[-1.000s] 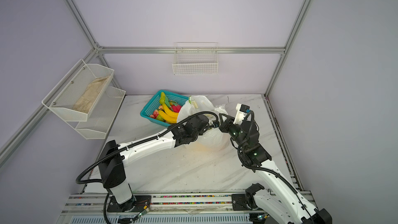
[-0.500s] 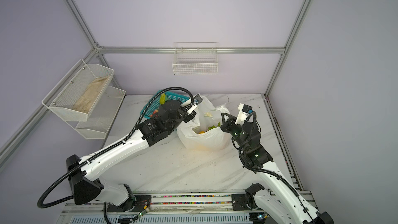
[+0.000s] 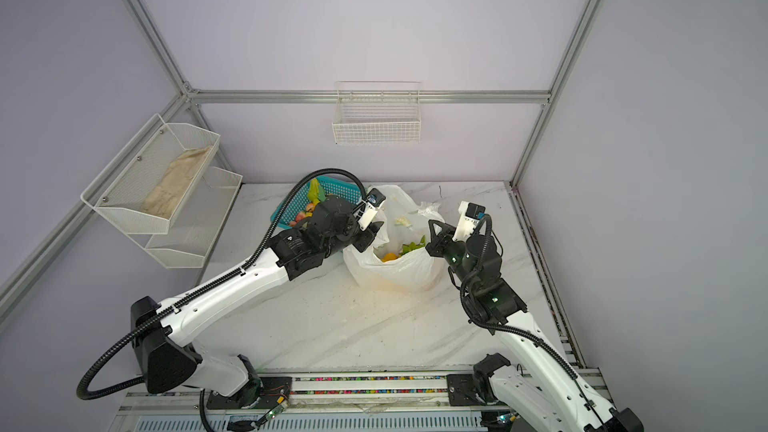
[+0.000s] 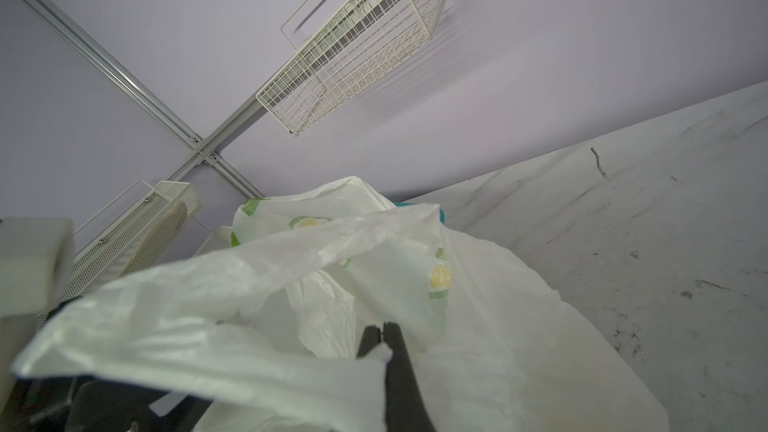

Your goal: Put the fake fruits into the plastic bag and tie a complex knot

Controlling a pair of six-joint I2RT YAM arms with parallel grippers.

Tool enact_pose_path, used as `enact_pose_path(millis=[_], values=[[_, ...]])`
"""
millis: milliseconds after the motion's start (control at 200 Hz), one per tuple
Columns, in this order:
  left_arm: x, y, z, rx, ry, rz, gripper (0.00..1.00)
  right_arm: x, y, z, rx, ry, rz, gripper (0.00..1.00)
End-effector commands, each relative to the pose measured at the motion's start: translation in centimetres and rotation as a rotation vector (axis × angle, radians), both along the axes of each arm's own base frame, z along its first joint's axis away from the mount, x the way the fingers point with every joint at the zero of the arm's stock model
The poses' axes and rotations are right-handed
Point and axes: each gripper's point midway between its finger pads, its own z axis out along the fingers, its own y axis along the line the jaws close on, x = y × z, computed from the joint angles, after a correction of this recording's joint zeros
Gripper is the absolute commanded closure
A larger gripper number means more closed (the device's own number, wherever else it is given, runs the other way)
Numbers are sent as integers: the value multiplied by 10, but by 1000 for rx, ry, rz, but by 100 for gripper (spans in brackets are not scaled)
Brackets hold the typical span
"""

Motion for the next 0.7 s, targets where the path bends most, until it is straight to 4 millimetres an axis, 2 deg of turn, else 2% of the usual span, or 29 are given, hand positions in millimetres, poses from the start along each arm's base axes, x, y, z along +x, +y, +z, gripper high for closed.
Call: enact_pose_path(millis=[0,130,295,515,595,695], values=[[9,15,27,-48,0,158,47,-1,-2,9,-5,-21,-6,100],[19,36,21,28,-51,299,39,-1,-1,7,-10,-17,-1,100],[30,50,18,89,-96,408,31,2,2,4,-16,-12,9,100],[30,51,27,36,-135,417,25,2,3,-1,-22,-1,11,100],[36,54,27,28,-137,431,20,3,4,-3,-26,1,15,100],[48,57,22,18,-120,438,19,4,5,-5,-32,6,19,100]])
